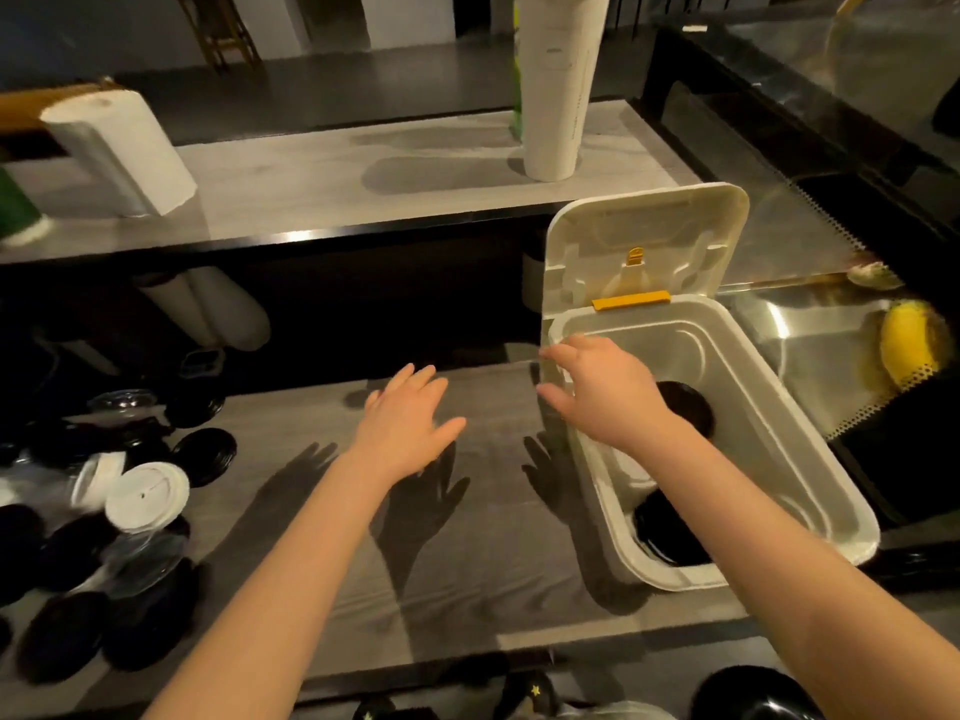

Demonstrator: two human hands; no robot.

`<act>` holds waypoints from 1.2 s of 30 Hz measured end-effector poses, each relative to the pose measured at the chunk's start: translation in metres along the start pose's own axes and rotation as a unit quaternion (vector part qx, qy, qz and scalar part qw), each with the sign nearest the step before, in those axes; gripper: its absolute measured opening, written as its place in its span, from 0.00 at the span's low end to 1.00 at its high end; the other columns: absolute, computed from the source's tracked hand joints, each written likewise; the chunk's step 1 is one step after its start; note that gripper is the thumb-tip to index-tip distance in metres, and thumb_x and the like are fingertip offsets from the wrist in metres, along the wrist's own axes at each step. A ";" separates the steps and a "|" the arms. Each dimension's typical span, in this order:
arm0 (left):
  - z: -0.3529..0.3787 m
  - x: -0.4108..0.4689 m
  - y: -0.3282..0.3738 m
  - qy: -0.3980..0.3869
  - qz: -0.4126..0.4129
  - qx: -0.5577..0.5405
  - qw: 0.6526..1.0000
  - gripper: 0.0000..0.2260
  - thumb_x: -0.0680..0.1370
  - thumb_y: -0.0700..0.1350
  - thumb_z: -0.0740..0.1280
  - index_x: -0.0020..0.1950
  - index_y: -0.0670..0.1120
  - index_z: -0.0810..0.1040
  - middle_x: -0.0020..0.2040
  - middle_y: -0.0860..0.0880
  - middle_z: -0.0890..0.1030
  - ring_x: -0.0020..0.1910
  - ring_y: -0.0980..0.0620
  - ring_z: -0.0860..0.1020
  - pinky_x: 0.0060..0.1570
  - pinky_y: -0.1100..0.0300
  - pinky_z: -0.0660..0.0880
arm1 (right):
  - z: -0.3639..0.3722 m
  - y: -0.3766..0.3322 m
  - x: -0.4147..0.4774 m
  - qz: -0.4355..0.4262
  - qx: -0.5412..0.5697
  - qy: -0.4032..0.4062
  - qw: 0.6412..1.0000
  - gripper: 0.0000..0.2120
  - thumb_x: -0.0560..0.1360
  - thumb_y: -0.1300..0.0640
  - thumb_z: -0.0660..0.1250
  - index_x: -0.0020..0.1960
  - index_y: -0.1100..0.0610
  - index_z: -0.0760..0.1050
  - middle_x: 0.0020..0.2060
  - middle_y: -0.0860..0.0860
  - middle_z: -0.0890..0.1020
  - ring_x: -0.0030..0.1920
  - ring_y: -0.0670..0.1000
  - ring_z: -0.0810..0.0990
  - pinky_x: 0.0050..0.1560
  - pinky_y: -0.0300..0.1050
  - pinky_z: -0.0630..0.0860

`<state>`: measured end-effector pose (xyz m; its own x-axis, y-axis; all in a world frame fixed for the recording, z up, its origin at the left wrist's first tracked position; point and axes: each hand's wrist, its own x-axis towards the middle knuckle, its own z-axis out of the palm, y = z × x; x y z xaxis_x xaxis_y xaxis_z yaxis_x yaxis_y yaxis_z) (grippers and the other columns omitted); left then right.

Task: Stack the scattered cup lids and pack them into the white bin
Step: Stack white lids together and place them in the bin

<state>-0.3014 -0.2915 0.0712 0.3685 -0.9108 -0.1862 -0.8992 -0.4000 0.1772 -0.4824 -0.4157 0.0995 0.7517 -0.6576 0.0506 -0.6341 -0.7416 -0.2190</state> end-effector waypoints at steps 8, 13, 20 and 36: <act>-0.004 -0.049 -0.119 0.014 -0.088 -0.027 0.996 0.28 0.79 0.57 0.58 0.76 0.47 0.59 0.77 0.48 0.55 0.77 0.49 0.50 0.72 0.47 0.55 | 0.050 -0.121 0.033 -0.089 0.054 -0.047 0.993 0.29 0.78 0.45 0.60 0.76 0.49 0.56 0.76 0.49 0.58 0.74 0.52 0.59 0.68 0.51 0.66; -0.001 -0.076 -0.206 0.019 -0.128 -0.031 0.991 0.28 0.79 0.57 0.59 0.75 0.46 0.60 0.76 0.47 0.59 0.75 0.47 0.54 0.71 0.48 0.58 | 0.088 -0.205 0.052 -0.096 0.044 -0.107 0.989 0.29 0.77 0.45 0.61 0.75 0.50 0.58 0.74 0.51 0.62 0.72 0.54 0.62 0.66 0.52 0.68; 0.011 -0.085 -0.334 -0.026 -0.198 -0.020 0.980 0.31 0.75 0.55 0.66 0.74 0.45 0.61 0.73 0.47 0.61 0.72 0.44 0.56 0.70 0.49 0.60 | 0.138 -0.291 0.074 -0.062 0.049 -0.180 0.981 0.27 0.78 0.46 0.61 0.74 0.51 0.60 0.71 0.52 0.65 0.70 0.55 0.64 0.64 0.51 0.68; 0.045 -0.085 -0.417 -0.030 -0.135 -0.030 0.990 0.30 0.70 0.56 0.72 0.66 0.45 0.68 0.74 0.47 0.56 0.73 0.45 0.52 0.69 0.49 0.55 | 0.224 -0.419 0.060 -0.036 0.100 -0.278 0.955 0.31 0.68 0.37 0.69 0.66 0.50 0.68 0.60 0.50 0.75 0.60 0.53 0.74 0.54 0.50 0.75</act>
<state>0.0318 -0.0420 -0.0303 0.5774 -0.7626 -0.2915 -0.7531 -0.6354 0.1706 -0.1309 -0.1153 -0.0243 0.8074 -0.3921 -0.4410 -0.5714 -0.7058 -0.4187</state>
